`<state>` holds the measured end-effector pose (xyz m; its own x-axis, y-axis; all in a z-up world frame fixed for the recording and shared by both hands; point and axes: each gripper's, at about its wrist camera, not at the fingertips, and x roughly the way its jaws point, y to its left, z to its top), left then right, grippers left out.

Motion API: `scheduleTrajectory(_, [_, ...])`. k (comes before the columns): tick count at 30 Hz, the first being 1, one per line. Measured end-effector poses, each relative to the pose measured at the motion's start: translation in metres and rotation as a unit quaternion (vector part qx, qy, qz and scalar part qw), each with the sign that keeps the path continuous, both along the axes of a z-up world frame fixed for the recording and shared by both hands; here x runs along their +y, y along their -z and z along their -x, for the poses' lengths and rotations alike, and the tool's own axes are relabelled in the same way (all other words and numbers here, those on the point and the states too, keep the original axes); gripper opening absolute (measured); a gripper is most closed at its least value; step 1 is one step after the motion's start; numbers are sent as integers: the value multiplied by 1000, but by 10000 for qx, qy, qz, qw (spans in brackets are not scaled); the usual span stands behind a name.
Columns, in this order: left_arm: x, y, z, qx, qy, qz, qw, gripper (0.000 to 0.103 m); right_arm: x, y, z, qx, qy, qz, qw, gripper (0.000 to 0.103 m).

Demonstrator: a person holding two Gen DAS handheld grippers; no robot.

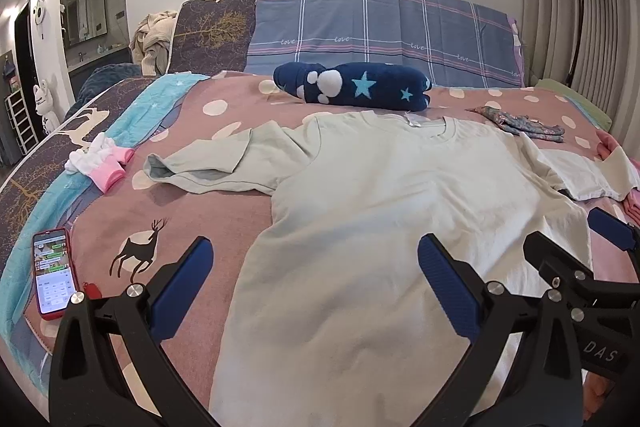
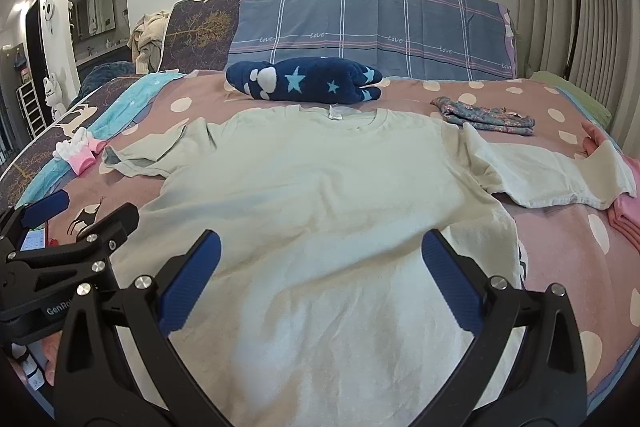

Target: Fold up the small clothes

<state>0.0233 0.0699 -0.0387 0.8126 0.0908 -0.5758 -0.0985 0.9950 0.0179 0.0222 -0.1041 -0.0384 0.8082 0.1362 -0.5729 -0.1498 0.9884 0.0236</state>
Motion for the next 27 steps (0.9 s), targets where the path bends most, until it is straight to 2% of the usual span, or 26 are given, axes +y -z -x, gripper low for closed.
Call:
scheduleTrajectory(10, [12, 5, -6, 75, -99, 84, 9999, 102, 5, 3, -6, 70, 4, 20, 10000, 101])
scheduleTrajectory(13, [16, 7, -9, 88, -127, 92, 9998, 101, 8, 3, -10, 106, -21, 28, 9999, 96])
scheduleTrajectory(17, [19, 11, -13, 154, -116, 128, 9997, 94, 10, 6, -14, 195, -112, 32, 9997, 77])
scheduleTrajectory(18, [19, 12, -15, 184, -114, 127, 9997, 93, 9, 7, -16, 219, -144, -5, 9997, 66])
scheduleTrajectory(19, [20, 13, -16, 213, -106, 133, 9996, 90, 8, 8, -18, 249, -164, -50, 9995, 60])
scheduleTrajectory(21, [21, 15, -19, 253, -76, 169, 9995, 86, 5, 10, -24, 371, -214, -181, 9989, 34])
scheduleTrajectory(23, [24, 17, -21, 278, -80, 182, 9994, 81, 6, 12, -31, 510, -302, -260, 9979, 26])
scheduleTrajectory(27, [35, 23, -29, 379, -113, 285, 9988, 71, 12, 12, -41, 630, -527, -210, 9964, 24])
